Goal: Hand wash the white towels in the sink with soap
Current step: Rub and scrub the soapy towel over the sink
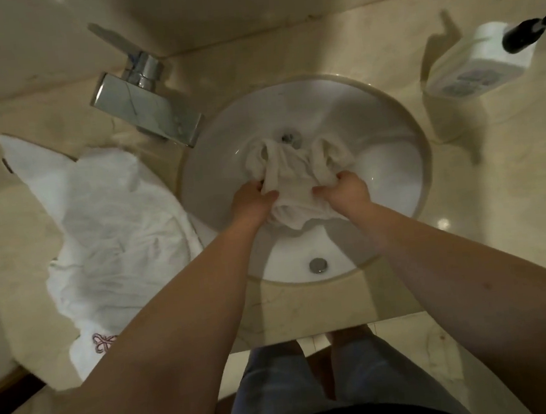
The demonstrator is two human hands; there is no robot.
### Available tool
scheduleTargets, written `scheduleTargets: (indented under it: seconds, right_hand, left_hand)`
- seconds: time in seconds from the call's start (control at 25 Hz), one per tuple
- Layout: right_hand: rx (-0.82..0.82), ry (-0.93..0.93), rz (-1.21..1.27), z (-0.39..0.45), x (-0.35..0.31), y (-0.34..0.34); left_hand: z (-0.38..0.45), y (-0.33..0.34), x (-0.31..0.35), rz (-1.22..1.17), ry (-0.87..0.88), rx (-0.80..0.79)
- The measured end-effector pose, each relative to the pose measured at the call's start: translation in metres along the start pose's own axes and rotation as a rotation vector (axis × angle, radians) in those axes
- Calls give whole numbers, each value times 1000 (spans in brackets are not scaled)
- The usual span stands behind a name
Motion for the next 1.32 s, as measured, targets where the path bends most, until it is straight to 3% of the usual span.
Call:
scheduleTargets:
  seconds: [0.2, 0.32, 0.44, 0.56, 0.64, 0.84, 1.12, 1.32]
  right_hand:
    - [169, -169, -27, -1, -18, -3]
    - [192, -198, 223, -16, -19, -13]
    - [123, -127, 447, -20, -1, -16]
    - [-13, -51, 656, -36, 20, -11]
    - [17, -39, 675, -53, 25, -20]
    - [199, -223, 402, -115, -5, -68]
    - [217, -547, 613, -218, -47, -118]
    - [36, -733, 842, -289, -93, -140]
  left_hand:
    - [-16, -5, 26, -104, 159, 180]
    - [-28, -2, 24, -570, 119, 220]
    - [-38, 20, 3, -962, -92, 180]
    - [-57, 28, -6, -963, -196, 177]
    - [-74, 17, -1, -869, -187, 206]
    - [-148, -27, 49, -670, 50, 374]
    - [-264, -61, 107, -623, 445, 666]
    - [-330, -70, 152, -679, 774, 778]
Point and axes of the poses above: each hand's wrist, its own z-axis towards the middle knuckle, its own y-axis out of the palm, x = y × z, the point moved 9 cm from there along z, towards the middle knuckle, and after that the axes turned 13 degrees about -x, right-handed, at the moved point
